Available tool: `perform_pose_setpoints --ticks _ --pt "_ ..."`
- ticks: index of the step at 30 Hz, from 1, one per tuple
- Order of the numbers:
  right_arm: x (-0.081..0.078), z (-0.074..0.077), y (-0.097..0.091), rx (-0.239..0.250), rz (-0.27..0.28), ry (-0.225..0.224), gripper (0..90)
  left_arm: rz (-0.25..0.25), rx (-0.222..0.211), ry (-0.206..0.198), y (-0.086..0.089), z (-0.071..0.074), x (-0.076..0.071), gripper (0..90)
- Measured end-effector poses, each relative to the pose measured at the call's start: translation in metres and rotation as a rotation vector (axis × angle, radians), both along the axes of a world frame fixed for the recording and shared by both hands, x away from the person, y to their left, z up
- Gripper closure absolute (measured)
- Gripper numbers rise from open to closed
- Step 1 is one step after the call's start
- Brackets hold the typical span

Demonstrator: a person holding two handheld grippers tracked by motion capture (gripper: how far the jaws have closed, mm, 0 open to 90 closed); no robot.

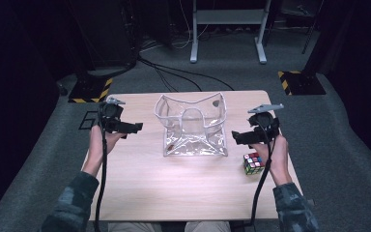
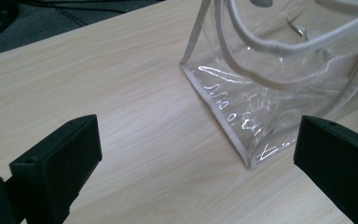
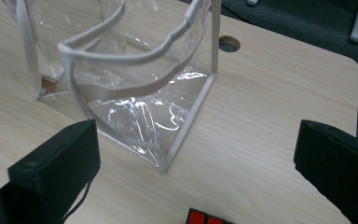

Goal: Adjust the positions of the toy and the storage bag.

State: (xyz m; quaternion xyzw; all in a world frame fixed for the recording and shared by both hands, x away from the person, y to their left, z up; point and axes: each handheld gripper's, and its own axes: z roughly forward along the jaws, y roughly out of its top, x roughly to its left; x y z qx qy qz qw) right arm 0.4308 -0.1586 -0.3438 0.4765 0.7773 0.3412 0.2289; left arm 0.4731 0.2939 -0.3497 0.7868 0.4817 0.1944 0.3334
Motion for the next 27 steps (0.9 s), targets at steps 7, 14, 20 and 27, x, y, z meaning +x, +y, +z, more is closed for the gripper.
perform_pose_setpoints --ticks 7,14,20,27 --pt "-0.028 -0.019 -0.009 -0.019 0.0 -0.014 0.0 0.001 0.007 -0.004 0.012 -0.019 -0.023 0.3" --pt "-0.056 -0.042 -0.027 -0.017 -0.018 -0.009 0.0 0.012 0.043 0.011 0.025 -0.04 -0.043 0.3" --pt "-0.07 -0.056 -0.041 -0.008 -0.041 0.002 0.0 0.028 0.065 0.035 0.036 -0.061 -0.057 0.3" --pt "-0.086 -0.086 -0.062 0.009 -0.104 0.03 0.0 0.046 0.075 0.101 0.049 -0.096 -0.07 0.4"
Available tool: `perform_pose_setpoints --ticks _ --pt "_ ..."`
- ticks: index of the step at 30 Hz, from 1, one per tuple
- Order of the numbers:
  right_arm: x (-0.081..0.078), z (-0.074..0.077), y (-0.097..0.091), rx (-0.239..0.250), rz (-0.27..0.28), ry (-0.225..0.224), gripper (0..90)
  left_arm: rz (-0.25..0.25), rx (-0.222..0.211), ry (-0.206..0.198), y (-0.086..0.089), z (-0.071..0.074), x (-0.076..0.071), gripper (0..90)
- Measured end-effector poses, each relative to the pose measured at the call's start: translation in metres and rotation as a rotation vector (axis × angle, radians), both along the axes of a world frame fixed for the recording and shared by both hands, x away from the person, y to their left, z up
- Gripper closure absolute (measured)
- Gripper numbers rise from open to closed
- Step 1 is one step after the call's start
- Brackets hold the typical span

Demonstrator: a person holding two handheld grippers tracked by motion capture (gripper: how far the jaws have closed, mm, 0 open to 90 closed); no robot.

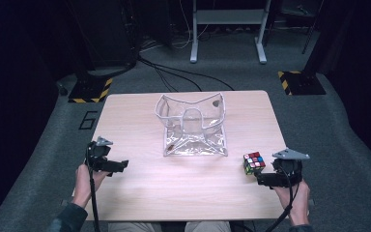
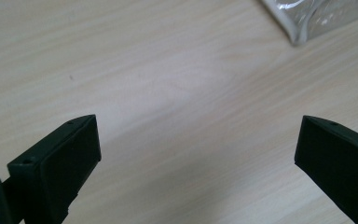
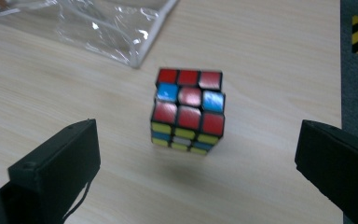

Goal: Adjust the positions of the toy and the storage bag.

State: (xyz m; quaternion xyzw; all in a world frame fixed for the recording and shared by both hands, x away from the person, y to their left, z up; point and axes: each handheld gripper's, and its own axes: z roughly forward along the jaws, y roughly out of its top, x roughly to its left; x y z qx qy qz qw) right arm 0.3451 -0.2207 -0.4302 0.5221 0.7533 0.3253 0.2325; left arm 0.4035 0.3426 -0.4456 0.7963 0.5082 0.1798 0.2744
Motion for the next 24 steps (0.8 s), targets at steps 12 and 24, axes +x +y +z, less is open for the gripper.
perform_pose_setpoints --ticks 12,24 --pt "-0.007 -0.06 -0.024 -0.002 -0.058 0.048 0.0 0.05 -0.027 0.014 0.017 -0.058 -0.018 0.4" --pt "-0.003 -0.096 -0.035 -0.011 -0.062 0.076 0.0 0.08 -0.062 -0.102 0.019 -0.085 -0.029 0.0"
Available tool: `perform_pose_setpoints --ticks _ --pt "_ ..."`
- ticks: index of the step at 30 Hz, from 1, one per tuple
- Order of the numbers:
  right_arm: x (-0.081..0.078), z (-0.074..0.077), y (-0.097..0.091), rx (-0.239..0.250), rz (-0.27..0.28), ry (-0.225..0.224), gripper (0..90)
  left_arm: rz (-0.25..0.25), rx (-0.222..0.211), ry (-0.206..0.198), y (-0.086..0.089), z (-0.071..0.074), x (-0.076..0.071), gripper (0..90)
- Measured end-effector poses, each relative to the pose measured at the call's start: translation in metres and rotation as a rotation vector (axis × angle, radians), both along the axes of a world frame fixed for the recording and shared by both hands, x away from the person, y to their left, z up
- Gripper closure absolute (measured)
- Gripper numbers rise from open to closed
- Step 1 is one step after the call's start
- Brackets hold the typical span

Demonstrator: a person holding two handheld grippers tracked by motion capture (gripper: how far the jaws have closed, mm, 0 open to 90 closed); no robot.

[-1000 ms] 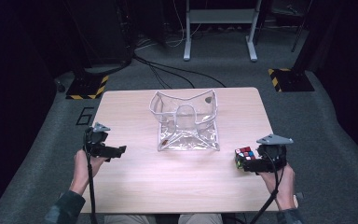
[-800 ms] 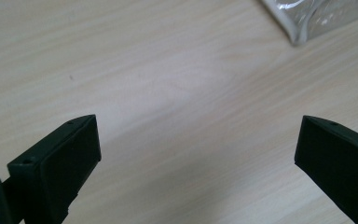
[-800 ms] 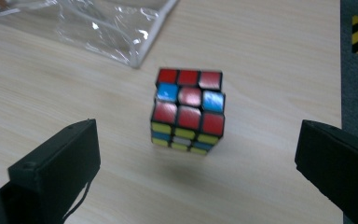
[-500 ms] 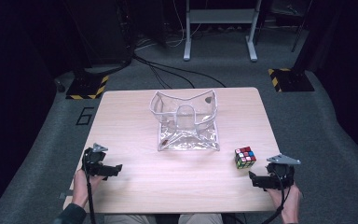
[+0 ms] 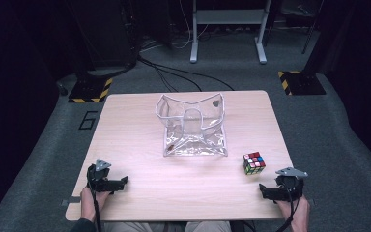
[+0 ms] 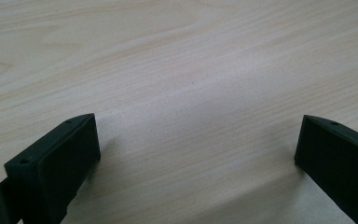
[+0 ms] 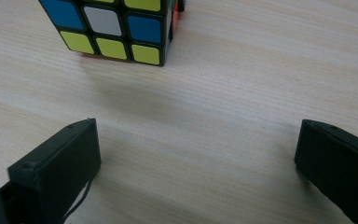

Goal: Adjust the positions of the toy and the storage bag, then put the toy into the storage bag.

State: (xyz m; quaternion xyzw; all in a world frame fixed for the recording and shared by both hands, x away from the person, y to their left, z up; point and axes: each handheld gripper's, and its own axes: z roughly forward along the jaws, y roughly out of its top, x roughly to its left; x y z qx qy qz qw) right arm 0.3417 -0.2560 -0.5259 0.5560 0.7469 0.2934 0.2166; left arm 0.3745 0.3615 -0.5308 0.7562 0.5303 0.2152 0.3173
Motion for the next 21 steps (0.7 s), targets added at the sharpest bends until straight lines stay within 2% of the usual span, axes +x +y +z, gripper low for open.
perform_pose_setpoints --ticks 1,12,15,19,21 --pt "-0.0009 -0.0009 -0.0002 0.005 -0.006 -0.012 0.0 0.005 -0.006 -0.013 0.0009 -0.0012 -0.0009 0.0" --pt "-0.002 -0.0028 -0.0008 0.004 -0.025 -0.034 0.0 0.023 -0.005 -0.014 0.0014 -0.0012 0.0001 0.0" --pt "-0.0006 -0.0017 -0.001 0.0 -0.022 -0.022 0.0 0.023 -0.005 -0.014 0.0015 -0.0012 0.0003 0.0" --pt "0.0021 0.0 -0.0013 0.032 -0.049 -0.01 0.0 0.021 -0.004 -0.015 0.0015 -0.0012 0.0002 0.0" --pt "0.0036 0.0025 -0.0003 0.043 -0.044 -0.003 0.0 0.021 -0.005 -0.015 0.0015 -0.0012 0.0002 0.1"
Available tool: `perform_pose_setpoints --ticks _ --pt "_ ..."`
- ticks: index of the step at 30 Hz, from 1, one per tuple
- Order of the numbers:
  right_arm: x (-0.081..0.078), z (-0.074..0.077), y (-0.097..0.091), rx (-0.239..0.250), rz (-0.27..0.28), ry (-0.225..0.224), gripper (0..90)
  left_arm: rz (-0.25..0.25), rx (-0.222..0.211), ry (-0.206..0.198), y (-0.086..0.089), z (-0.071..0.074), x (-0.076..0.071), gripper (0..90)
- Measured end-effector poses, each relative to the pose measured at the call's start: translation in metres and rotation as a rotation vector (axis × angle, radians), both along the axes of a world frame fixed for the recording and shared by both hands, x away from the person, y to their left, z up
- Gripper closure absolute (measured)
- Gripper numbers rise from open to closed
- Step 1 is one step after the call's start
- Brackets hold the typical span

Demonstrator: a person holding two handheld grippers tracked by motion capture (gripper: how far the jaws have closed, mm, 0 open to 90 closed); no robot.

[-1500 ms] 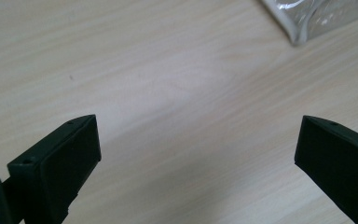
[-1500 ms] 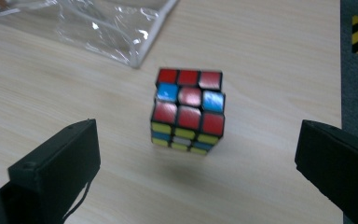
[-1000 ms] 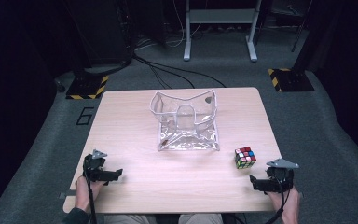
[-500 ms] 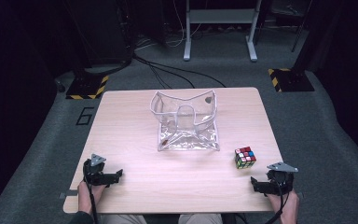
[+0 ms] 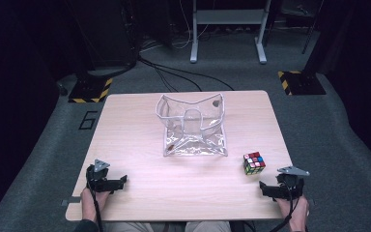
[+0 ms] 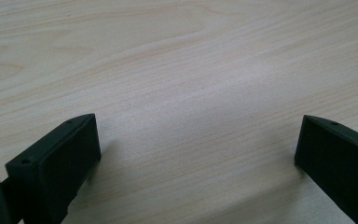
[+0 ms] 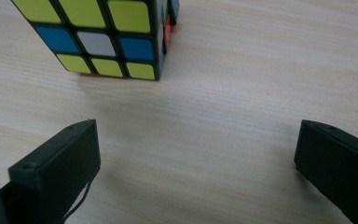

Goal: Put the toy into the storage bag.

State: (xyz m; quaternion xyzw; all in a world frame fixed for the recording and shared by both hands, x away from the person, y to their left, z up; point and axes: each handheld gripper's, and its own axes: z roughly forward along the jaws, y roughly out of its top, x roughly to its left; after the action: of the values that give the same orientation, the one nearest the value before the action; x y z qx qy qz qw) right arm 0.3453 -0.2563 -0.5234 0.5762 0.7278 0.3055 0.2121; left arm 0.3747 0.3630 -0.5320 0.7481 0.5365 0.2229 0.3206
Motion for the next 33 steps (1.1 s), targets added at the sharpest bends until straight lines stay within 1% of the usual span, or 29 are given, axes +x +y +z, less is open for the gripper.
perform_pose_setpoints --ticks 1,2,3,5,9,10,13,20,24,25,27,28,30,33 --pt "0.001 0.002 0.002 -0.002 -0.006 -0.005 0.0 -0.001 0.0 0.0 0.0 0.0 0.0 0.1" --pt "0.001 0.005 0.003 -0.006 -0.001 -0.005 0.0 -0.001 0.0 0.0 0.0 0.0 0.0 0.1" --pt "0.002 0.007 0.005 0.0 0.003 -0.012 0.0 0.0 0.0 0.0 0.0 0.0 0.0 0.1" --pt "0.003 0.012 0.008 -0.011 0.011 -0.019 0.0 -0.001 0.0 0.0 0.0 0.0 0.0 0.1" --pt "0.006 0.022 0.015 -0.012 0.03 -0.021 0.0 0.001 0.0 0.0 0.0 0.0 0.0 0.2" --pt "0.006 0.027 0.019 -0.017 0.039 -0.021 0.0 0.002 0.001 -0.001 0.0 0.0 0.0 0.2" --pt "0.007 0.031 0.023 -0.027 0.046 -0.025 0.0 0.002 0.0 -0.001 0.0 0.0 0.0 0.2" --pt "0.014 0.044 0.036 -0.027 0.064 -0.033 0.0 0.006 0.001 0.0 0.0 0.0 0.0 0.1" --pt "0.02 0.045 0.042 -0.037 0.075 -0.023 0.0 0.007 0.004 -0.002 0.0 0.0 0.0 0.1" --pt "0.023 0.045 0.045 -0.032 0.068 -0.008 0.0 0.007 0.004 -0.002 0.0 0.0 0.0 0.2" --pt "0.025 0.044 0.045 -0.037 0.077 -0.012 0.0 0.007 0.004 -0.002 0.0 0.0 0.0 0.1" --pt "0.027 0.043 0.047 -0.035 0.066 0.0 0.0 0.007 0.005 -0.002 0.001 0.0 0.0 0.2" --pt "0.032 0.041 0.048 -0.033 0.064 0.01 0.0 0.009 0.004 0.0 0.0 0.0 0.0 0.2" --pt "0.039 0.037 0.05 -0.017 0.059 0.018 0.0 0.009 0.004 -0.001 0.0 0.0 0.0 0.2"
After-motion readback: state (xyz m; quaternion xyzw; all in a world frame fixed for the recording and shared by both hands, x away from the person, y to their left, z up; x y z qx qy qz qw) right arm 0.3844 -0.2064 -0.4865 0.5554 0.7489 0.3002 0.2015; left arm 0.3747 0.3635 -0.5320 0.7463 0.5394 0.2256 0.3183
